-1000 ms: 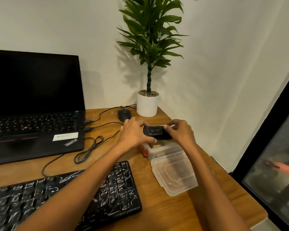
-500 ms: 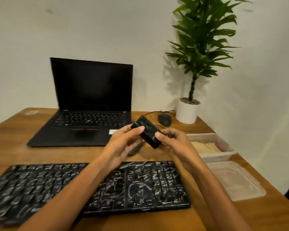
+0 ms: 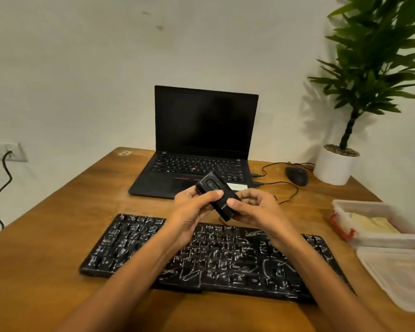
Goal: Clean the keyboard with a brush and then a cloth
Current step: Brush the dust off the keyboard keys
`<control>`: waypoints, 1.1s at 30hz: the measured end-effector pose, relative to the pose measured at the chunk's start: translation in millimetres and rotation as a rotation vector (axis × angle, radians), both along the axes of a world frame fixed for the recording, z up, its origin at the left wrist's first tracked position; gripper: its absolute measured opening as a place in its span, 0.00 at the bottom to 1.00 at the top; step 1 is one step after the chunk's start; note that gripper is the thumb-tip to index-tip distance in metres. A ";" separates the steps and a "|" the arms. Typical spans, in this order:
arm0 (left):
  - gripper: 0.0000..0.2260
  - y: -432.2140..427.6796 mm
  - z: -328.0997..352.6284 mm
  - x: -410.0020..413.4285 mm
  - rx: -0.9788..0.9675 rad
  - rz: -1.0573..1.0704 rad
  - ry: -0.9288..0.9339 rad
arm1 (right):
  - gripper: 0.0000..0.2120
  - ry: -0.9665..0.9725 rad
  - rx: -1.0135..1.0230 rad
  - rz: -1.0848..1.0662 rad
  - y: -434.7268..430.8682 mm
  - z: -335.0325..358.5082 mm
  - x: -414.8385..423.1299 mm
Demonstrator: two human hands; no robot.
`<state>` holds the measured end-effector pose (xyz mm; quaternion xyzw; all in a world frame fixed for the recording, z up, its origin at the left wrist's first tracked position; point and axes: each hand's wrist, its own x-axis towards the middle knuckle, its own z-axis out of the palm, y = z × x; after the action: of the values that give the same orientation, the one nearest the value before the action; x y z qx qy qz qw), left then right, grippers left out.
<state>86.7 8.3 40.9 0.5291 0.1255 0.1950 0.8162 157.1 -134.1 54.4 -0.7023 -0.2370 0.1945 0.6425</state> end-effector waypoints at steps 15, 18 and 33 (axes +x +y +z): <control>0.08 7.5 0.8 -17.6 0.030 0.162 -0.028 | 0.12 -0.020 -0.007 0.046 19.2 2.7 -21.2; 0.09 7.2 2.8 -20.6 -0.003 0.138 -0.030 | 0.12 -0.029 -0.001 0.037 19.1 1.4 -22.1; 0.11 34.5 6.5 -52.8 0.051 0.000 -0.004 | 0.13 0.507 0.304 0.132 41.5 10.4 -40.0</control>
<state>34.0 42.8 47.4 0.5493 0.1188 0.1991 0.8028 117.1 -92.6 64.8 -0.5104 -0.1405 0.3673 0.7648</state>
